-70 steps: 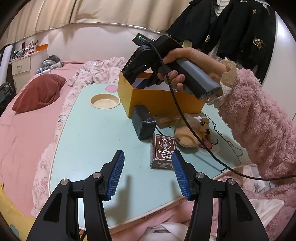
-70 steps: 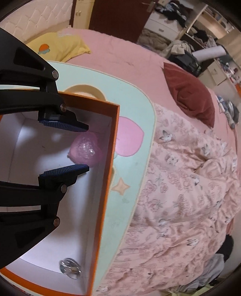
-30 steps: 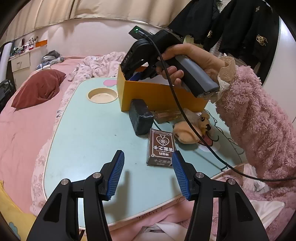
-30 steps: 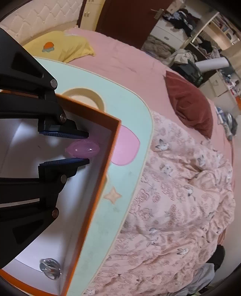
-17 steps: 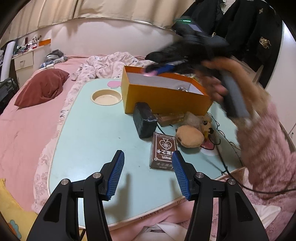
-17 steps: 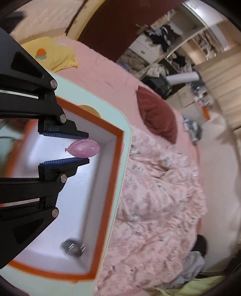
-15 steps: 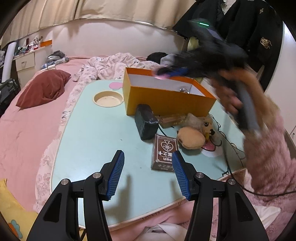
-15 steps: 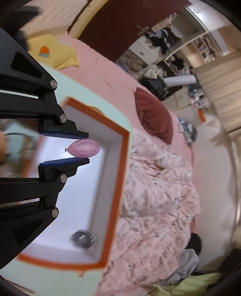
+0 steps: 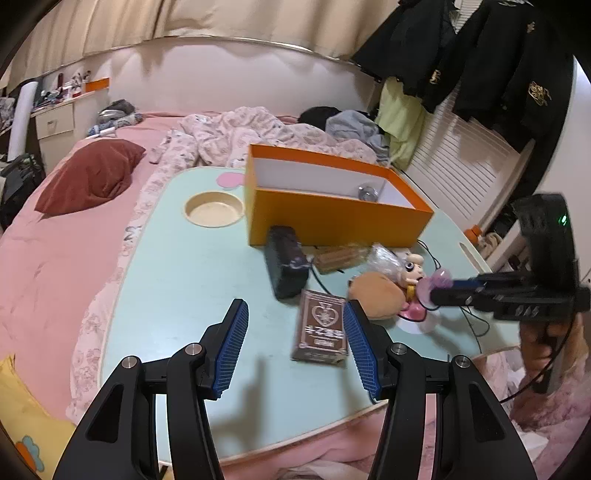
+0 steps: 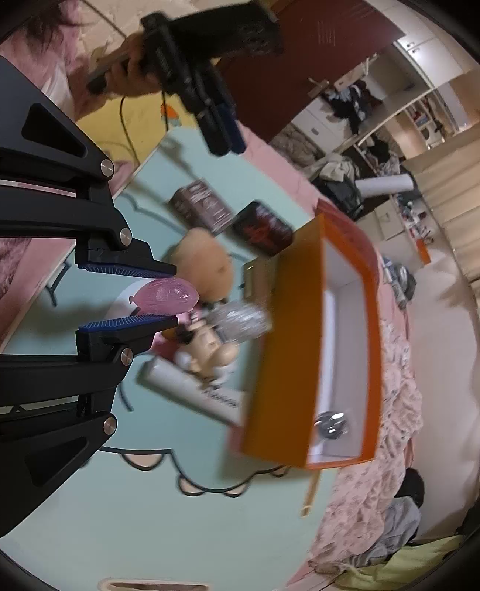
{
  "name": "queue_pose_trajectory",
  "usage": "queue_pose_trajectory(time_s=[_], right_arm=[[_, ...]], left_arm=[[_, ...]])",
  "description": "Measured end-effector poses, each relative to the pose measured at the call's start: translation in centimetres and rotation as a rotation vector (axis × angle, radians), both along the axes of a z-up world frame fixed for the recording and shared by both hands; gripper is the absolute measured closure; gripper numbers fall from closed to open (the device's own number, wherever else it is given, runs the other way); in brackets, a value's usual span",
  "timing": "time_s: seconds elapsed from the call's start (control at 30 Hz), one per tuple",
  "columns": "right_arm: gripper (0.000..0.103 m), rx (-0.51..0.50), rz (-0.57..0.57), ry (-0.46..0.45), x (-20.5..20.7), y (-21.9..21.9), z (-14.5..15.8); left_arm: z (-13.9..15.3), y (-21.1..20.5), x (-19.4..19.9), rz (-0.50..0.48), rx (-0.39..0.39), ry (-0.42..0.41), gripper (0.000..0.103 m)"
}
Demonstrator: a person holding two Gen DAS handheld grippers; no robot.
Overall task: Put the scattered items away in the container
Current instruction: 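Lift the pink heart out and set it on the table, opening the right tool, then reach the left tool into the box and grasp the round metal item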
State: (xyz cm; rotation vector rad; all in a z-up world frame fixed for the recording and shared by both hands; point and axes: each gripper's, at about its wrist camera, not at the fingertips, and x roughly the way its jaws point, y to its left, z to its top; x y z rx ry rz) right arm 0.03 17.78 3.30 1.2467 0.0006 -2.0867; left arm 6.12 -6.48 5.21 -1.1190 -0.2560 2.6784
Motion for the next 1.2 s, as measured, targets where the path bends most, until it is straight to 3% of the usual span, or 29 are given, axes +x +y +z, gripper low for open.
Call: queue_pose_trajectory(time_s=[0.1, 0.27, 0.3, 0.33, 0.4, 0.53, 0.67, 0.83, 0.9, 0.97, 1.07, 1.2], right_arm=[[0.085, 0.011, -0.006, -0.019, -0.3, -0.1, -1.4], [0.081, 0.002, -0.050, 0.032, -0.5, 0.5, -2.0], [0.074, 0.004, -0.058, 0.053, -0.4, 0.6, -1.8], [0.060, 0.002, -0.064, 0.072, -0.2, 0.7, -1.5], [0.049, -0.020, -0.085, 0.116, 0.2, 1.2, -0.7], [0.049, -0.038, -0.113, 0.174, 0.5, 2.2, 0.5], [0.049, -0.024, -0.137, 0.211, 0.9, 3.1, 1.0], [0.049, -0.053, -0.156, 0.221, 1.4, 4.1, 1.3], [0.049, -0.078, -0.159, 0.226, 1.6, 4.4, 1.3], [0.049, -0.098, -0.172, 0.234, 1.8, 4.7, 1.2], [0.049, -0.128, -0.195, 0.239, 1.8, 5.1, 1.1], [0.049, -0.151, -0.196, 0.221, 1.9, 5.7, 0.9]], left_arm=[[0.0, 0.7, -0.1, -0.006, -0.017, -0.004, 0.048], [0.0, 1.1, -0.1, -0.010, -0.017, -0.010, 0.048], [0.0, 1.1, -0.2, -0.009, -0.020, -0.011, 0.048], [0.0, 1.1, -0.2, -0.010, -0.023, -0.011, 0.048], [0.2, 1.3, -0.3, -0.009, -0.029, -0.009, 0.048], [2.2, 2.2, -1.9, -0.009, -0.073, 0.009, 0.048], [5.4, 3.6, -5.7, -0.082, -0.048, 0.036, 0.048], [7.1, 7.7, -13.0, -0.135, -0.070, -0.073, 0.049], [6.4, 9.9, -15.6, -0.162, -0.076, -0.140, 0.049], [4.9, 12.5, -18.3, -0.136, -0.128, -0.206, 0.049], [3.4, 15.3, -20.7, -0.133, -0.196, -0.242, 0.049], [2.1, 17.2, -23.2, -0.128, -0.201, -0.305, 0.049]])
